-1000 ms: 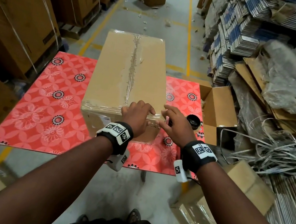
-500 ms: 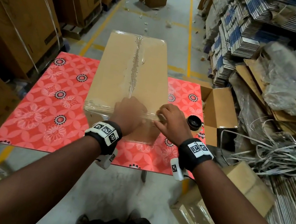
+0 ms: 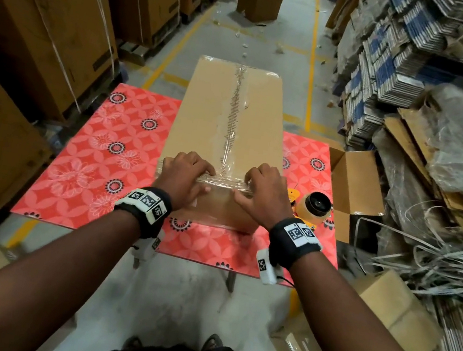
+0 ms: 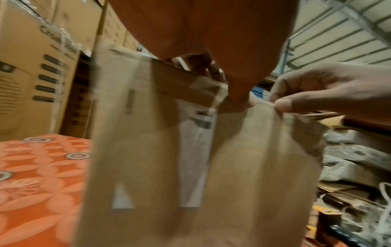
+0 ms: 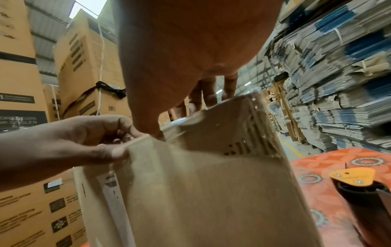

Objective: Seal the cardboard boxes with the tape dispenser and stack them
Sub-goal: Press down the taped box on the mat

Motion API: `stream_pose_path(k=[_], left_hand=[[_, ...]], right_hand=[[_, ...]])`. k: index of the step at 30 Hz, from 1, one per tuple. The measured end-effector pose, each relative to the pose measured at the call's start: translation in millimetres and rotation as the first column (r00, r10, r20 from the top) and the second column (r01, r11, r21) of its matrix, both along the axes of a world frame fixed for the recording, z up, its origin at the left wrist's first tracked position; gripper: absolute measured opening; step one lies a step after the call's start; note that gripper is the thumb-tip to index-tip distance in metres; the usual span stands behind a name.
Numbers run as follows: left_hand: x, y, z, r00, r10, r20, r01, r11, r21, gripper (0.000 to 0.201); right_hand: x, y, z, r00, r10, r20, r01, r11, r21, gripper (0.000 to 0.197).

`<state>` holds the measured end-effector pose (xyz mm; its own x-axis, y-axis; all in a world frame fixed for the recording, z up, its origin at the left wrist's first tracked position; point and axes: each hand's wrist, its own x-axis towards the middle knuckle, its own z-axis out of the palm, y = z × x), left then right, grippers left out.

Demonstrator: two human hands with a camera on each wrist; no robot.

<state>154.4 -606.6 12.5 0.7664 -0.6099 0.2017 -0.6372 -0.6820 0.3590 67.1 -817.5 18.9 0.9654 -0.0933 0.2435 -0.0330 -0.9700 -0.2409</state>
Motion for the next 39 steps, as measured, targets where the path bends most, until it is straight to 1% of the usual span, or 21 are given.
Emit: stream_pose_path(k=[3,5,9,11,13,15,18,20,22,24,26,28,31,33,34,35,37,38,39], left_hand=[[10,22,-4,0.994,-0.073,-0.084,0.071,0.997,-0.024,0.039],[13,29,2,0.989,-0.101,-0.112,0.099,0.995,-0.021,0.038],[21,43,8,0.998,-0.017,-0.067,0.018,1.000,0.009,0.026],[24,53,2,0.998,0.004,-0.069,-0.004,1.000,0.006,0.027],[28,63,-4,0.995,0.020,-0.095,-0.020,1.000,-0.004,0.033],[32,71,-8,0.993,0.021,-0.118,-0.028,0.998,-0.055,0.037],[35,81,-13,0.990,0.002,-0.141,-0.033,0.976,-0.216,0.027],[36,86,-17,0.982,0.034,-0.183,-0.087,0.953,-0.290,0.023],[32,88,-21,0.967,0.084,-0.239,-0.161,0.931,-0.327,0.024],[22,85,-25,0.939,0.149,-0.311,-0.267,0.884,-0.383,0.024],[7,78,-30,0.903,0.221,-0.369,-0.384,0.802,-0.457,0.023],[-7,67,-32,0.872,0.282,-0.399,-0.467,0.721,-0.512,0.024],[-20,54,-35,0.832,0.325,-0.450,-0.543,0.642,-0.541,0.035],[-24,52,-36,0.806,0.319,-0.499,-0.579,0.602,-0.549,0.046],[-25,54,-37,0.793,0.311,-0.524,-0.590,0.605,-0.535,0.049],[-25,56,-36,0.774,0.306,-0.554,-0.602,0.626,-0.495,0.049],[-23,63,-38,0.722,0.321,-0.613,-0.619,0.697,-0.363,0.044],[-22,67,-40,0.709,0.350,-0.612,-0.618,0.726,-0.301,0.044],[-21,71,-41,0.718,0.383,-0.582,-0.608,0.752,-0.256,0.048]], right_hand=[[-5,0,-5,1.000,-0.028,-0.005,0.028,0.999,-0.038,0.036],[-3,5,-4,0.999,-0.037,-0.027,0.035,0.998,-0.060,0.037],[15,32,1,0.998,-0.007,-0.062,0.007,1.000,-0.004,0.039],[19,42,-2,0.997,-0.061,-0.054,0.062,0.998,0.022,0.040],[17,47,-8,0.992,-0.121,-0.027,0.123,0.990,0.074,0.042],[14,48,-12,0.990,-0.139,-0.010,0.139,0.985,0.098,0.044],[16,49,-13,0.989,-0.148,-0.018,0.149,0.983,0.110,0.045],[18,49,-12,0.987,-0.159,-0.026,0.161,0.981,0.112,0.044],[18,50,-12,0.986,-0.165,-0.018,0.166,0.979,0.120,0.043],[16,52,-13,0.985,-0.175,-0.007,0.174,0.977,0.123,0.043],[16,54,-14,0.982,-0.186,-0.003,0.185,0.975,0.122,0.044],[17,56,-15,0.981,-0.196,0.005,0.194,0.973,0.123,0.045],[16,55,-15,0.980,-0.197,0.007,0.195,0.974,0.118,0.046],[16,54,-15,0.982,-0.189,0.004,0.188,0.976,0.112,0.047],[16,54,-15,0.983,-0.186,0.003,0.184,0.976,0.112,0.047],[16,54,-15,0.983,-0.184,0.003,0.182,0.976,0.115,0.047],[15,54,-15,0.983,-0.182,0.002,0.180,0.976,0.124,0.046],[15,54,-15,0.984,-0.180,0.005,0.178,0.976,0.125,0.046],[15,54,-15,0.984,-0.177,0.009,0.175,0.977,0.122,0.046]])
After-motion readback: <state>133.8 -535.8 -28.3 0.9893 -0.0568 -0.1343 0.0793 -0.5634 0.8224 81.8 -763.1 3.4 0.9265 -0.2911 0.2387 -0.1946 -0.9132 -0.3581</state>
